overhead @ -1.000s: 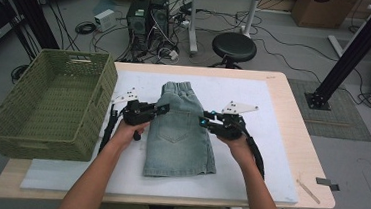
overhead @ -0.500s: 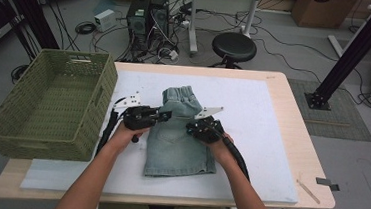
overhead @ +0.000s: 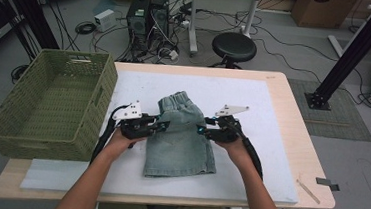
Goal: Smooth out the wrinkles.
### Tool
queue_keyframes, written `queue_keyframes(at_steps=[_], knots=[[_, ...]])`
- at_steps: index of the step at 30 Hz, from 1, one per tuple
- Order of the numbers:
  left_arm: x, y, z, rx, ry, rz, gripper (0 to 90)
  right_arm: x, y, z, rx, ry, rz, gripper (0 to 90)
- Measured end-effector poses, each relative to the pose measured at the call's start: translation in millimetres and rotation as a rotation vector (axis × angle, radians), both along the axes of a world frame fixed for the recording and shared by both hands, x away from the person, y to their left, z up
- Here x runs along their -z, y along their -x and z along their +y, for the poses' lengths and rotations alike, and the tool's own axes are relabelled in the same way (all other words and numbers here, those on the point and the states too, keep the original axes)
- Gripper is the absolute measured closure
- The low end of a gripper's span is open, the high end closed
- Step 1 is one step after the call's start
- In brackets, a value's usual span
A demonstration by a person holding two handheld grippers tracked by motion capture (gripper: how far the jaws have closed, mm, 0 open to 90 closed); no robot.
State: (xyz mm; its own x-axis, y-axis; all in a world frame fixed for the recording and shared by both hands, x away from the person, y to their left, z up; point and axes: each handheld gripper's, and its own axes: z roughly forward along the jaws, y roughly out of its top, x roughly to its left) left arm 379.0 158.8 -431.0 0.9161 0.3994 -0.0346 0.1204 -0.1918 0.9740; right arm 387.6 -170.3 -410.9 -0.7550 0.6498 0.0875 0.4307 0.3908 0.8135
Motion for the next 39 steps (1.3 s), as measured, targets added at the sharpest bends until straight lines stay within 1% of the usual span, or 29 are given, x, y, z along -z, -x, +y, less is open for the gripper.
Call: queue_keyframes(at_steps=[2,4,6,7,9,12,14,16,17,21,23,25,28,31,32,34,36,39], knots=[[0.3,6.4,-2.5,0.003,-0.023,-0.015,79.1,-5.4,2.9,-8.6,0.031,-0.034,-0.013,50.1],[0.5,12.4,-5.0,0.003,-0.048,-0.032,79.1,-13.1,8.0,-16.4,0.066,-0.075,-0.043,48.6],[1.4,19.4,-7.9,0.006,-0.083,-0.049,79.1,-19.3,11.8,-20.5,0.093,-0.112,-0.061,47.7],[1.9,22.2,-9.0,0.008,-0.096,-0.055,79.1,-22.1,13.0,-21.6,0.106,-0.122,-0.069,47.2],[3.2,26.6,-10.5,0.003,-0.116,-0.064,79.0,-26.7,14.1,-21.2,0.116,-0.140,-0.068,47.1],[6.1,31.6,-11.3,-0.004,-0.126,-0.062,78.9,-31.2,13.3,-16.0,0.131,-0.118,-0.068,47.1],[8.3,34.2,-11.7,-0.010,-0.131,-0.063,78.9,-31.9,11.6,-11.7,0.134,-0.111,-0.071,47.1],[10.2,36.0,-12.0,-0.010,-0.138,-0.060,78.8,-30.8,8.2,-7.2,0.141,-0.087,-0.068,47.1],[11.1,36.9,-12.3,-0.012,-0.139,-0.060,78.8,-29.8,6.2,-5.1,0.138,-0.083,-0.060,47.0],[14.0,39.4,-12.4,-0.011,-0.144,-0.055,78.7,-28.4,-3.0,2.6,0.152,-0.058,-0.057,47.1],[14.3,39.4,-12.2,-0.013,-0.139,-0.051,78.7,-29.4,-11.8,7.6,0.156,-0.038,-0.047,47.1],[14.2,39.2,-11.9,-0.012,-0.141,-0.052,78.7,-29.2,-19.1,12.9,0.138,-0.025,-0.035,47.4],[14.4,38.3,-11.2,-0.012,-0.137,-0.049,78.7,-28.4,-30.6,26.1,0.093,0.027,-0.027,48.6],[14.6,38.2,-11.1,-0.012,-0.135,-0.046,78.7,-25.8,-39.9,36.1,0.055,0.021,-0.008,49.0],[14.5,38.2,-10.9,-0.012,-0.135,-0.046,78.7,-24.8,-42.3,38.9,0.044,0.025,0.007,49.5],[14.4,38.3,-10.1,-0.013,-0.140,-0.046,78.7,-22.0,-47.2,42.5,0.003,0.012,0.033,51.0],[15.0,38.4,-9.8,-0.014,-0.140,-0.044,78.7,-18.9,-49.9,45.6,-0.012,0.019,0.056,51.3],[15.6,38.3,-9.2,-0.011,-0.146,-0.043,78.6,-14.6,-51.8,48.1,-0.034,0.020,0.086,55.4]])
